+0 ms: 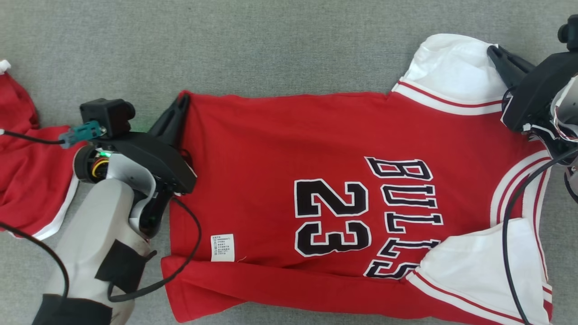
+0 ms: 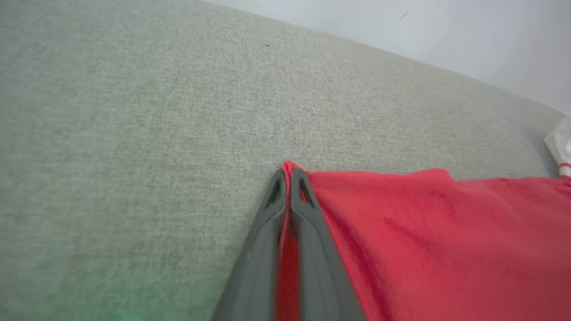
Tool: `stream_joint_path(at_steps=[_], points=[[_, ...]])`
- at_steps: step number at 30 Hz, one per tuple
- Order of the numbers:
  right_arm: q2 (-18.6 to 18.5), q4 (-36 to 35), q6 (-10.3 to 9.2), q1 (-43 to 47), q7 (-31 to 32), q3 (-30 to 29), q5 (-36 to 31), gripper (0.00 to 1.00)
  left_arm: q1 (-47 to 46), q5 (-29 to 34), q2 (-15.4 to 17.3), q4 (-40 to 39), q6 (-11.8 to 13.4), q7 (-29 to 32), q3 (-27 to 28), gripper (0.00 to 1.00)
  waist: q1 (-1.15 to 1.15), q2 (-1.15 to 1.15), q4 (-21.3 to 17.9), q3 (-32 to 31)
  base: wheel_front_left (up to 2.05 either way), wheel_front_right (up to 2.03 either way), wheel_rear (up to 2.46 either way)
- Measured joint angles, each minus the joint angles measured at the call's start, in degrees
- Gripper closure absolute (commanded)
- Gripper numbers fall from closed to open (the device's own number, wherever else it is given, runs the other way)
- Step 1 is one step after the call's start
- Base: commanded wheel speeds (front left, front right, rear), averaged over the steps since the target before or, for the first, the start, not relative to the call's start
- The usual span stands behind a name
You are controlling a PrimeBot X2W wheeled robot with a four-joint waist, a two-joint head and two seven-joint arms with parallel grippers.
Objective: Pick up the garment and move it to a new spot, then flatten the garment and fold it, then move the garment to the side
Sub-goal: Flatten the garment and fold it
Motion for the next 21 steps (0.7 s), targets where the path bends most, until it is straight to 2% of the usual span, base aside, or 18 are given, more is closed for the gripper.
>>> stream_joint_path(at_steps=[10, 21], points=[[-6.33, -11.0, 0.0, 1.62, -9.9, 3.0, 6.81, 1.0, 2.28, -1.08, 3.27, -5.69, 0.75, -1.14, 1.93, 1.0, 0.01, 0.0, -1.58, -1.59, 0.0, 0.0, 0.0], [-14.72, -29.05, -0.01, 12.88, -20.73, 3.82, 13.01, 1.0, 14.7, -3.53, 6.72, -23.19, 3.68, 1.23, 3.88, 1.0, 0.0, 0.0, -4.03, -3.24, 0.0, 0.0, 0.0]])
